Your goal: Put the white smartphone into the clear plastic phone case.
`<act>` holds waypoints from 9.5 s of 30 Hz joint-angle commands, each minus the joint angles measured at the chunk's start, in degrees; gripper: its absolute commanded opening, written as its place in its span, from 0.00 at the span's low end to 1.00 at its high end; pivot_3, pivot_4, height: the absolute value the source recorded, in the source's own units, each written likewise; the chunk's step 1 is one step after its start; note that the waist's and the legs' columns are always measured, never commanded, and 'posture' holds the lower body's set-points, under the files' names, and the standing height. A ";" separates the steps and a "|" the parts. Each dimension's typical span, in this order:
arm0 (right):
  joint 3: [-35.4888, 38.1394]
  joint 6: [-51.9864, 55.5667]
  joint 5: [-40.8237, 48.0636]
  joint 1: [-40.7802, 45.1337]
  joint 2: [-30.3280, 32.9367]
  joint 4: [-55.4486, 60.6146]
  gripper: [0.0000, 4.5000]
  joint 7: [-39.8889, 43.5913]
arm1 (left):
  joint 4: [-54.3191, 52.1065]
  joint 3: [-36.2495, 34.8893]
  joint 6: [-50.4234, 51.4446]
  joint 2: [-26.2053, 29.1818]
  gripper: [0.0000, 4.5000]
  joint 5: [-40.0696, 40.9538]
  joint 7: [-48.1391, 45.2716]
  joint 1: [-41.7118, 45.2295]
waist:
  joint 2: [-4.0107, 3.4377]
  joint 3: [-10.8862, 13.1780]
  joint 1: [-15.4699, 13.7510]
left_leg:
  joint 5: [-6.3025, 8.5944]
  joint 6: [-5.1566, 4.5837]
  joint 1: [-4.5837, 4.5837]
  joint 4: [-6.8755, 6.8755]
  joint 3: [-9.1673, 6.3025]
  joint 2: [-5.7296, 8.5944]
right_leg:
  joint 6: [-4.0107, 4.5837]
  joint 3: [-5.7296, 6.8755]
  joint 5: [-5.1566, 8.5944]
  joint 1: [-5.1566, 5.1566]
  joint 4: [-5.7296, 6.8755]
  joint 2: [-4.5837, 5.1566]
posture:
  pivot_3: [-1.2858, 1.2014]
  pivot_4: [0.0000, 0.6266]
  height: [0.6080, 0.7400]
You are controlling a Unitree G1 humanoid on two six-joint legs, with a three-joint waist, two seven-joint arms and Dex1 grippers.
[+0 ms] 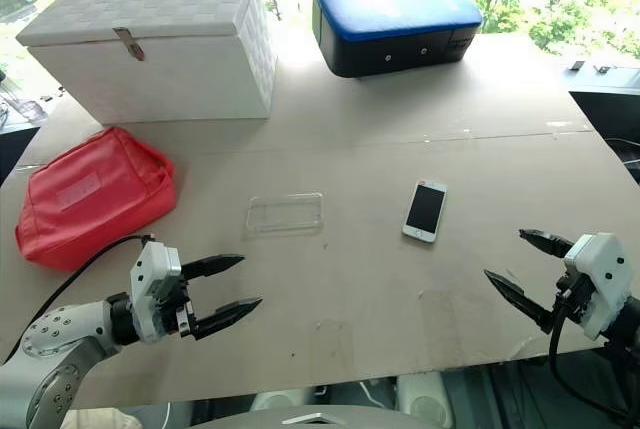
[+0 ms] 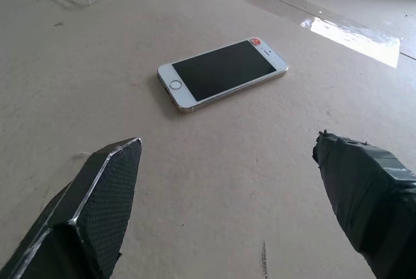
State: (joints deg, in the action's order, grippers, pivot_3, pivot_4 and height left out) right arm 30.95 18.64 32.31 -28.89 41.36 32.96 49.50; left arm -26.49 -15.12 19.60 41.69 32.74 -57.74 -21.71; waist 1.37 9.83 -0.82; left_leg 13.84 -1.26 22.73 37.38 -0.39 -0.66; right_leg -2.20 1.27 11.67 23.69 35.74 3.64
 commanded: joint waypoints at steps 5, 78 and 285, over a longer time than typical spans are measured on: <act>-2.56 1.99 5.78 8.71 -0.30 6.56 1.00 -3.11 | 3.70 6.62 0.40 1.03 1.00 -5.44 2.64 16.18 | 0.01 -0.01 -0.16 | -0.01 -0.01 -0.01 0.05 -0.04 0.02 | -0.03 0.09 -0.02 -0.04 0.03 -0.02 | 0.52 0.24 1.00; -12.58 1.56 5.91 2.21 2.95 18.71 1.00 0.57 | 8.27 16.63 62.24 -22.16 0.23 -15.91 15.19 54.45 | 0.27 -0.26 -0.12 | 0.40 -0.66 0.17 0.93 0.10 0.18 | -0.57 -0.43 -0.03 -0.30 0.18 -0.14 | 0.52 0.24 1.00; -71.26 0.33 -47.04 75.15 -19.70 -42.81 0.62 29.38 | 10.36 -2.25 -25.58 -8.97 1.00 -5.31 -1.34 -1.63 | -0.13 -0.69 1.54 | 0.40 -0.58 -0.11 0.00 0.42 0.22 | -0.02 -0.43 0.01 0.08 0.11 0.13 | 0.52 0.24 1.00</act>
State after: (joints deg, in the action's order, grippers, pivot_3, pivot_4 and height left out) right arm -36.52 13.11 -13.11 48.53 21.67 -9.00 76.37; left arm -16.06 -17.40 -5.42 32.28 27.15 -58.96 -23.32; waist 1.25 9.14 0.72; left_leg 14.24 -1.84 22.61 37.39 0.02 -0.44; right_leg -2.21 0.85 11.68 23.76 35.85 3.77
